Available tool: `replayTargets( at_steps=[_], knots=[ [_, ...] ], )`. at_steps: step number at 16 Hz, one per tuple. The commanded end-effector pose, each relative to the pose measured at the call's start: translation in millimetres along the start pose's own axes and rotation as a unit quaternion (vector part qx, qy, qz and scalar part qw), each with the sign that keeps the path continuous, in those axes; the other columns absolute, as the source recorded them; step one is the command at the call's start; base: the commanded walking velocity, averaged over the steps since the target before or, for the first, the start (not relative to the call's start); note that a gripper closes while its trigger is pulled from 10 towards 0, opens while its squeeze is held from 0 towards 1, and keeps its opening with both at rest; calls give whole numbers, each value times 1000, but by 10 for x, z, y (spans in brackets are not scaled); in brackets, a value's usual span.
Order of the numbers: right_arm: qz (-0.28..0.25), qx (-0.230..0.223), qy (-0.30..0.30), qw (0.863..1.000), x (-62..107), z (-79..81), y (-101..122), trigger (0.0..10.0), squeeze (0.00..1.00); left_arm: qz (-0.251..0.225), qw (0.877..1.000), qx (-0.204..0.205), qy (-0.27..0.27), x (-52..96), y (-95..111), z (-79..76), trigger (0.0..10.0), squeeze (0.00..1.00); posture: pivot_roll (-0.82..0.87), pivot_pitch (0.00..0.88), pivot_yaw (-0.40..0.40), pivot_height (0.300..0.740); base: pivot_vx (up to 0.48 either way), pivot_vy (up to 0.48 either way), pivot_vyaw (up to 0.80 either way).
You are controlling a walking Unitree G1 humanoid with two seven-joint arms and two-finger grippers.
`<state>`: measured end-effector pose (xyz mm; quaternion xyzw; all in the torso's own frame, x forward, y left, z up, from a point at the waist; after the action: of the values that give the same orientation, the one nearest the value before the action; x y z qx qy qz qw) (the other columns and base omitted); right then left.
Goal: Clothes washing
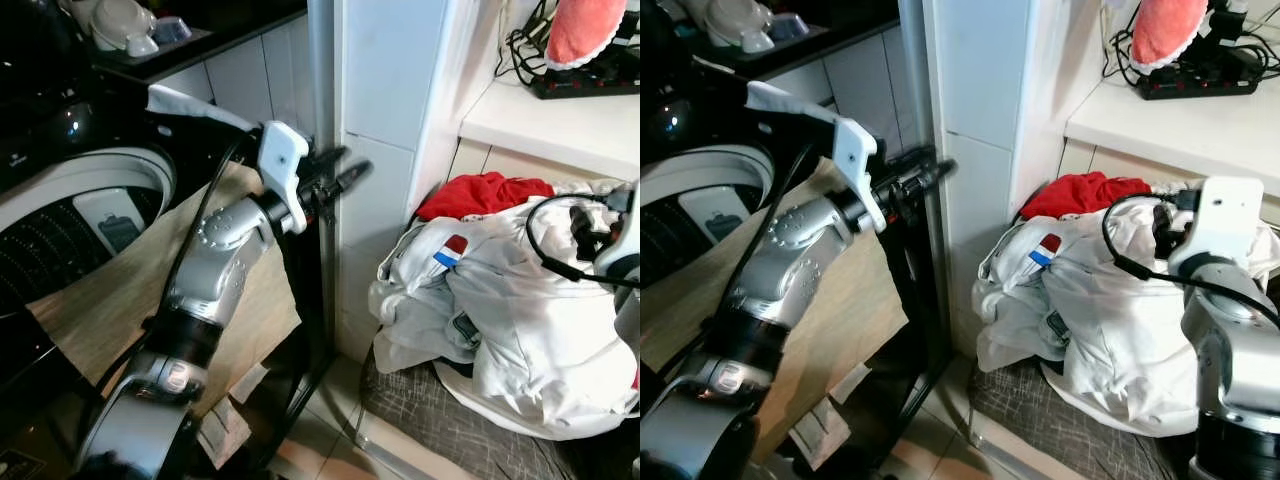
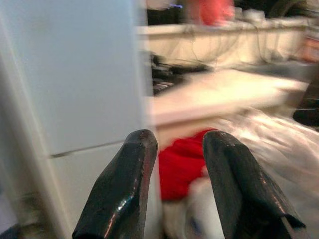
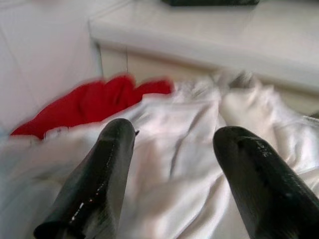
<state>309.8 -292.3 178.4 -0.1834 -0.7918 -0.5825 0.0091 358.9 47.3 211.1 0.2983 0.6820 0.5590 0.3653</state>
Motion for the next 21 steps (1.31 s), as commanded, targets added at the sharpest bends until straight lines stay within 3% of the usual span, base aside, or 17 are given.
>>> replayTargets(
  at_steps=[1,3,5,6,8,9,10,21],
  knots=[
    [18,-15,20,1000,-16,15,-48,10000,1000,13,999,0,-31,11,3,-114,10000,0,-91,0,95,740,0,0,0],
    [71,-30,60,995,-76,34,-243,10000,1000,47,996,12,-74,120,-70,-313,10000,0,-88,0,93,740,0,0,0],
    [82,-34,62,994,-113,15,-302,10000,1000,61,993,23,-95,171,-84,-395,10000,0,-86,0,93,740,0,0,0],
    [105,-41,89,990,-140,57,-397,10000,0,70,992,27,-102,219,-94,-450,10000,0,-80,0,86,740,0,0,0],
    [111,-52,112,986,-160,103,-424,10000,0,67,994,26,-82,228,-82,-422,10000,0,-77,0,82,740,0,0,0],
    [109,-56,105,987,-177,83,-411,2627,0,65,995,24,-74,227,-68,-409,10000,0,-72,0,78,740,0,0,0],
    [109,-58,105,987,-182,81,-411,0,0,64,995,23,-69,226,-64,-400,10000,0,-70,0,77,740,0,0,0],
    [78,-67,113,988,-184,101,-305,0,0,74,997,3,-12,232,-83,-254,10000,0,-70,0,81,740,0,0,0]
  ],
)
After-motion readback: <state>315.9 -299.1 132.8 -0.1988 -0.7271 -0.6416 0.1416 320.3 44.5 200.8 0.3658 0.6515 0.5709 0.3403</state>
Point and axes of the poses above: a point about 5 cm out from each wrist's last joint towards the gripper, its own x axis pointing back from the gripper into the wrist, its own y axis along the axis of the wrist's last joint, z = x × y, the point moved 4 cm from there along -x, pointing out of the wrist towards the gripper, and after that the axes turned 12 degrees about x, right-handed, at the moved point
